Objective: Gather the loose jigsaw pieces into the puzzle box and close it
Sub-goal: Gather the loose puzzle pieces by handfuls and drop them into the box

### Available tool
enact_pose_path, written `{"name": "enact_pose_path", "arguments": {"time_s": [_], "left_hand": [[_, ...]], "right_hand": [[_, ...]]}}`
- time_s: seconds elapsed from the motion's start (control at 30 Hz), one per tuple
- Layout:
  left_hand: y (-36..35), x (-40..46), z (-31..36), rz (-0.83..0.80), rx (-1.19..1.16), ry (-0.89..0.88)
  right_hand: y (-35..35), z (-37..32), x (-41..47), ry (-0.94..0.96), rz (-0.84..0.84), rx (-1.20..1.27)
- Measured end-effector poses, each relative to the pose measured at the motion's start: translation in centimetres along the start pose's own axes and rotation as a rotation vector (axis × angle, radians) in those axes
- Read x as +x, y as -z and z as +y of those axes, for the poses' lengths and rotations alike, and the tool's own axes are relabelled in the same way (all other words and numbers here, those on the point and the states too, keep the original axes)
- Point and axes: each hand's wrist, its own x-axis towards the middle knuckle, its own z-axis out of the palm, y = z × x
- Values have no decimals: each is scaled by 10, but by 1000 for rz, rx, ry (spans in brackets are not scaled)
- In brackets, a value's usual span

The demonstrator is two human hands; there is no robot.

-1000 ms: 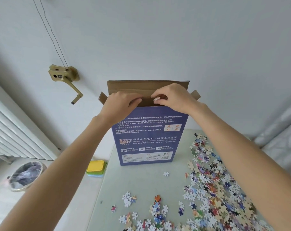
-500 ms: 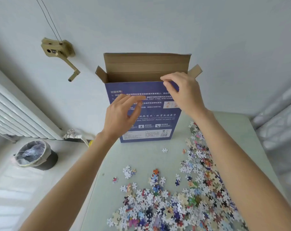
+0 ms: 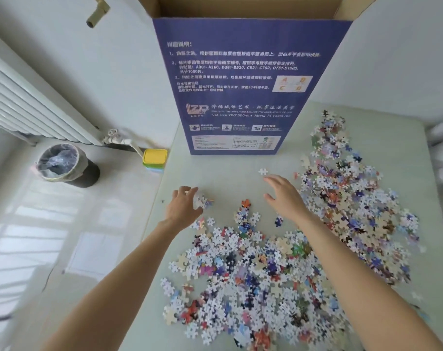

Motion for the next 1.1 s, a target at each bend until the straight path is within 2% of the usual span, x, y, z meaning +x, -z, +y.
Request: {"name": "enact_pose_path", "arguments": {"time_s": [0.2, 0.3, 0.43, 0.53, 0.6, 0.67, 0.7, 0.77, 0.83, 0.9, 1.0, 1.1], "left_hand": [[-11, 6, -6, -5, 40, -41], [-18, 0, -4, -17, 41, -98], [-30, -22, 3, -73, 10, -165], [-40, -41, 6, -154, 7, -217], [-46, -53, 9, -211, 20, -258], [-50, -62, 12, -225, 77, -275], [-50, -63, 13, -198, 137, -267], [-50, -67, 12, -124, 241, -198], [-50, -69, 9, -107, 215, -93], [-51, -71, 9, -138, 139, -48], [-56, -71, 15, -158, 57, -80], [-62, -72, 27, -169, -1, -120]], "right_hand": [[-30, -2, 42, -136, -128, -66], [-42, -20, 32, -4, -189, -114], [-59, -39, -23, 234, -302, -148], [-71, -40, -65, 283, -392, -180], [-69, -36, -87, 283, -346, -166], [-63, -29, -102, 228, -202, -130], [-60, -23, -107, 139, -139, -129], [-55, -10, -118, -165, -120, -147], [-56, -3, -123, -404, -170, -162], [-60, -6, -123, -430, -173, -166], [-68, -26, -113, -341, -113, -137], [-74, -47, -103, -258, -121, -95]]}}
